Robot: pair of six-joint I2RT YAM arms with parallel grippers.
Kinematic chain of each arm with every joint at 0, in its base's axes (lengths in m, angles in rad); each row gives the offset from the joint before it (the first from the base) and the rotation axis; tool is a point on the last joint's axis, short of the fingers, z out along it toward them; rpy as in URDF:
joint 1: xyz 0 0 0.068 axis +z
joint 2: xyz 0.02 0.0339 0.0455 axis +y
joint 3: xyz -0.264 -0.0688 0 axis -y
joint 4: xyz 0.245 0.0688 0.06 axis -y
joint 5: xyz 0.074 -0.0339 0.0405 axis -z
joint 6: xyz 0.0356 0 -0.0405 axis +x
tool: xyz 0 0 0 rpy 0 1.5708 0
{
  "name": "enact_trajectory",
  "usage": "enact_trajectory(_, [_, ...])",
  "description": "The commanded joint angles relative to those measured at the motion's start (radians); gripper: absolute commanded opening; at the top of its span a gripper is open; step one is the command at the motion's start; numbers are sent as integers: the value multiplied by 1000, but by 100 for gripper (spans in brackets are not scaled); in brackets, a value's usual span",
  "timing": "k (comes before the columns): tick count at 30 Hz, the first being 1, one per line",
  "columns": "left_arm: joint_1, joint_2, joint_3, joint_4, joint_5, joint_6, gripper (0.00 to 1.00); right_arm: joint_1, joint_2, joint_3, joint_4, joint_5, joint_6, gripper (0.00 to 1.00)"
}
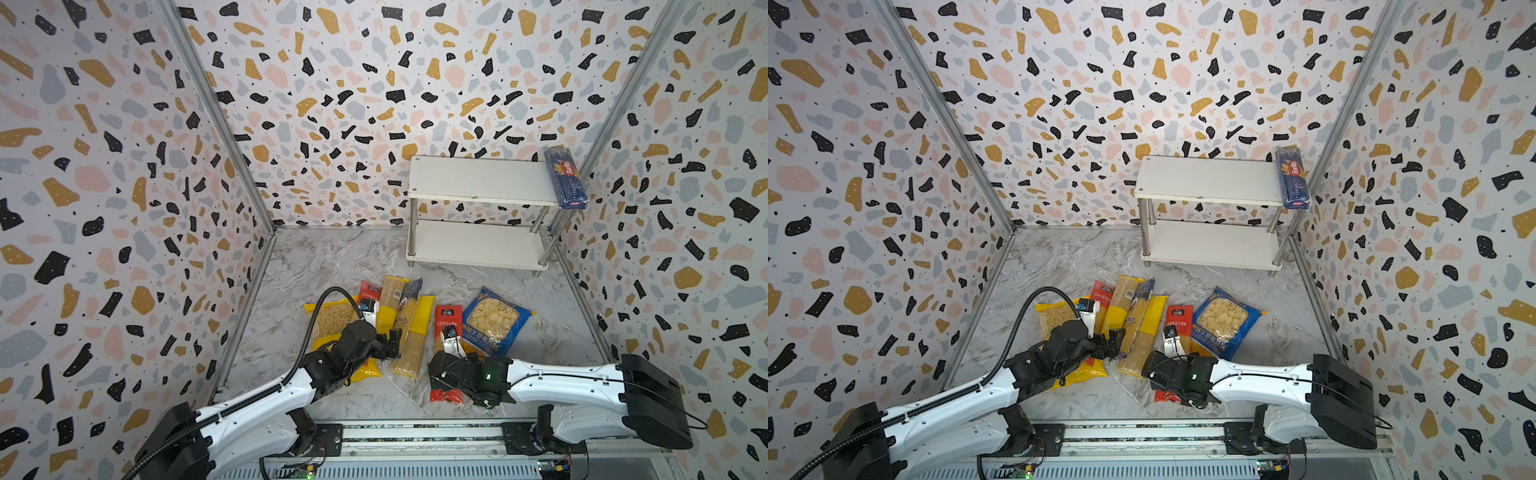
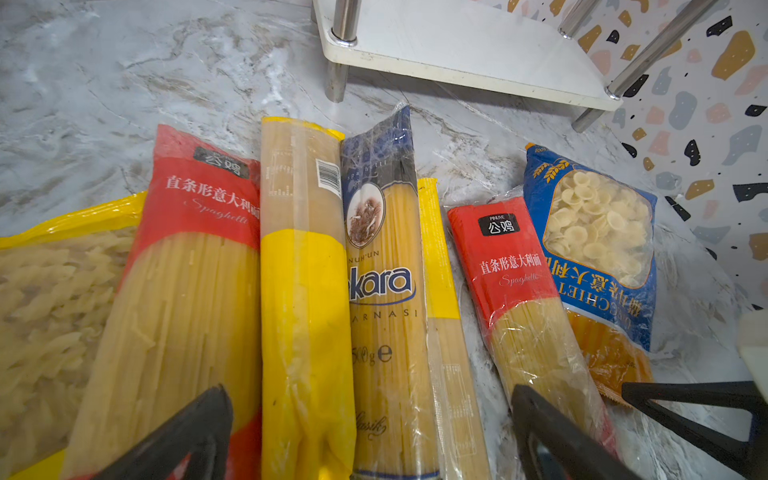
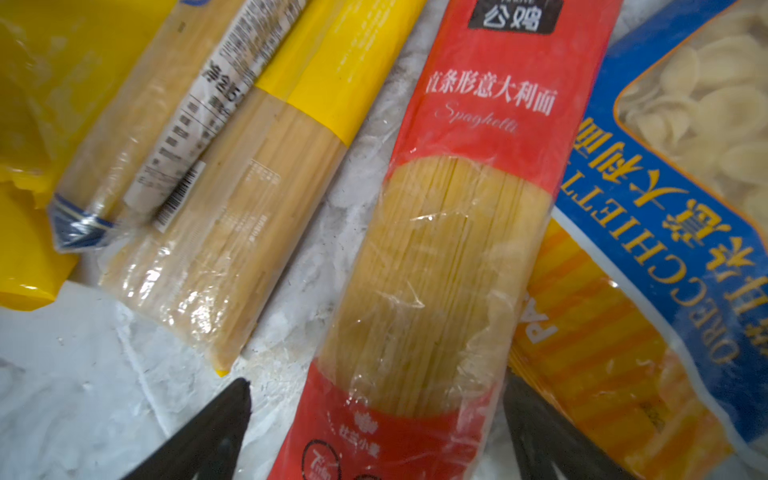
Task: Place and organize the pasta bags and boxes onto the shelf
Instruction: 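Move the right gripper back down to the red-labelled spaghetti pack, then grasp the red-labelled spaghetti with the right gripper while the left reaches nearby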
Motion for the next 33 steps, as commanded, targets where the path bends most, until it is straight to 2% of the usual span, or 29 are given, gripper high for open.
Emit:
enact_trajectory(1, [-29,15,-5,82,-12,1,99,4,33,-12,-17,-7,78,96])
enact_trajectory(10, [-66,46,70,41,-41,63,99,6,186,5,-30,-10,151,96])
enact_trajectory(17, [-69,37,96,22,-57,78,99,-5,301,30,-8,-42,135,92])
enact_trajectory(19, [-68,33,101,10,-64,81,99,-10,320,25,4,-58,134,85])
enact_trajectory(21, [-67,25,109,-5,-64,90,99,-25,333,11,19,-78,134,67])
enact_trajectory(24, [-68,3,133,-40,-84,124,99,-46,327,-20,51,-117,126,49])
enact_trajectory(29, [-68,-17,219,-99,-107,208,100,-57,254,-64,108,-155,103,33])
enact_trajectory(33, [-68,-2,303,-127,-99,256,100,-58,159,-56,126,-168,57,25])
